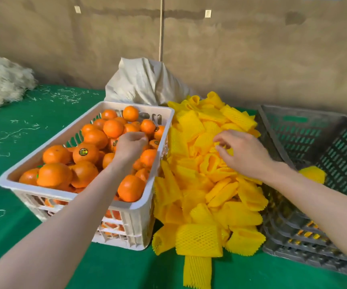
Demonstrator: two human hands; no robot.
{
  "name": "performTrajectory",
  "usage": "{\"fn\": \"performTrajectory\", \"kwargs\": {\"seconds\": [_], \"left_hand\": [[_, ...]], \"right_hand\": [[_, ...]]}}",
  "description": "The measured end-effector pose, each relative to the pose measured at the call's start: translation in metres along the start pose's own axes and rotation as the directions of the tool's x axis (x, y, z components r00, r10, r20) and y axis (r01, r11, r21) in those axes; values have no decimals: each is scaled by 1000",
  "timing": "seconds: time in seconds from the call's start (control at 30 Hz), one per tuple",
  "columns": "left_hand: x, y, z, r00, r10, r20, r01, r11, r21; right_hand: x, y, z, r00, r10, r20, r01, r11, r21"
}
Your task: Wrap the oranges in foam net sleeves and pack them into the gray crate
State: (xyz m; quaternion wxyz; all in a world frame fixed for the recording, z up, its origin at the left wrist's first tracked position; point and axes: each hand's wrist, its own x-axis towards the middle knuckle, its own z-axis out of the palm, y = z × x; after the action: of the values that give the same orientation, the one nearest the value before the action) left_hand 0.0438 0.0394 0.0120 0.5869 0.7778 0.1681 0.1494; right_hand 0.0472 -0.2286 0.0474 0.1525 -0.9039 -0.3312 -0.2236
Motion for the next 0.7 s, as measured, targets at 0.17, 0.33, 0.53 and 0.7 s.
{"fn": "performTrajectory", "kwargs": {"seconds": [0.17, 0.33, 0.53, 0.7], "left_hand": [[50, -32, -20, 997, 4, -76, 44, 789, 613], [82, -55, -20, 996, -83, 36, 35, 719, 694], [98, -66, -21, 999, -38, 14, 24, 837, 547], [90, -42, -24, 995, 37, -90, -18, 979, 202]], "right_hand": [[10, -32, 21, 991, -16, 129, 22, 999, -42], [12, -28, 29, 972, 122, 202, -108, 991, -79], [5, -25, 66, 880, 211, 426, -207, 977, -57], [3, -26, 108, 800, 390, 456, -298, 918, -262]]}}
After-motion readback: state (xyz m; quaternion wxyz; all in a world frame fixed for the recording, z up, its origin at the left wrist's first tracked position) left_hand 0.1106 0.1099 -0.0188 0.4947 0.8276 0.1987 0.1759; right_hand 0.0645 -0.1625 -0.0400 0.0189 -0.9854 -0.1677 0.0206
